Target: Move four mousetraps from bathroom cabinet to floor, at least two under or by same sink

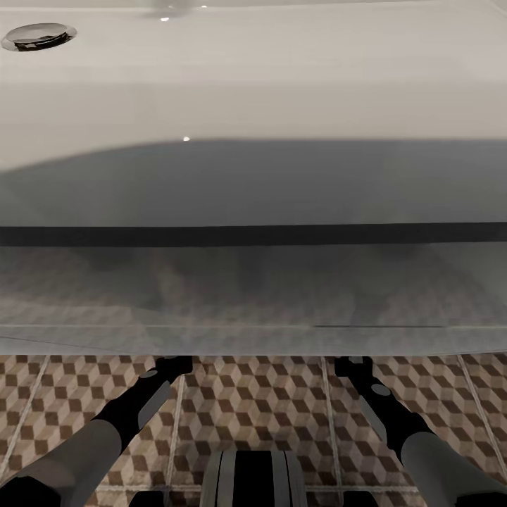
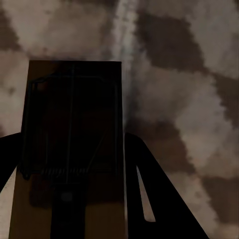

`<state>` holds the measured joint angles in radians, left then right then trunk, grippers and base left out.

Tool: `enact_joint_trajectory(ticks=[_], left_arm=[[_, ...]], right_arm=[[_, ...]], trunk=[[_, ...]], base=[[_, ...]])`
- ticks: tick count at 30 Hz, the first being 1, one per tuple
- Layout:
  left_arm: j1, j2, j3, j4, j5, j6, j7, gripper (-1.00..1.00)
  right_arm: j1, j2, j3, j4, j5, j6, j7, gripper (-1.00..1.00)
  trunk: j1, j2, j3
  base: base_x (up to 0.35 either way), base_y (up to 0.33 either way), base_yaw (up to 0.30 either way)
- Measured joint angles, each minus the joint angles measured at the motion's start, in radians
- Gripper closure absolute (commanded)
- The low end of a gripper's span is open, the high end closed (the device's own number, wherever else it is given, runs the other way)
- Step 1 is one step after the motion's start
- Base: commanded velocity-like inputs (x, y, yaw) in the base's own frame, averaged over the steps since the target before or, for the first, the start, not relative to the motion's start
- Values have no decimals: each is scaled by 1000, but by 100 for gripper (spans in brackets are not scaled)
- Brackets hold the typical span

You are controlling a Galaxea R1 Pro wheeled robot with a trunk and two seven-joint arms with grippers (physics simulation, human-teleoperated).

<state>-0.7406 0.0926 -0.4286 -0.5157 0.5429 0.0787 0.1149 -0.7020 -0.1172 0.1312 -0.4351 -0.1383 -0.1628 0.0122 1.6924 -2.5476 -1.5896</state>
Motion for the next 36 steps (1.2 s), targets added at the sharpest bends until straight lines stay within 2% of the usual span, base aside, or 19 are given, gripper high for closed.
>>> enact_joint_trajectory(ticks=[21,27,36], left_arm=[[-8,-4,0,0,0,5,-18,100],[-9,-5,0,0,0,5,-19,100],[-9,-1,0,1,0,5,-19,100]], right_arm=[[0,-5,1,0,-1,0,3,100],[0,-9,0,0,-3,-2,33,100],[0,-12,-2,0,-6,-3,39,100]], trunk=[[0,0,0],[0,0,0],[0,0,0]], base=[[0,0,0],[0,0,0],[0,0,0]])
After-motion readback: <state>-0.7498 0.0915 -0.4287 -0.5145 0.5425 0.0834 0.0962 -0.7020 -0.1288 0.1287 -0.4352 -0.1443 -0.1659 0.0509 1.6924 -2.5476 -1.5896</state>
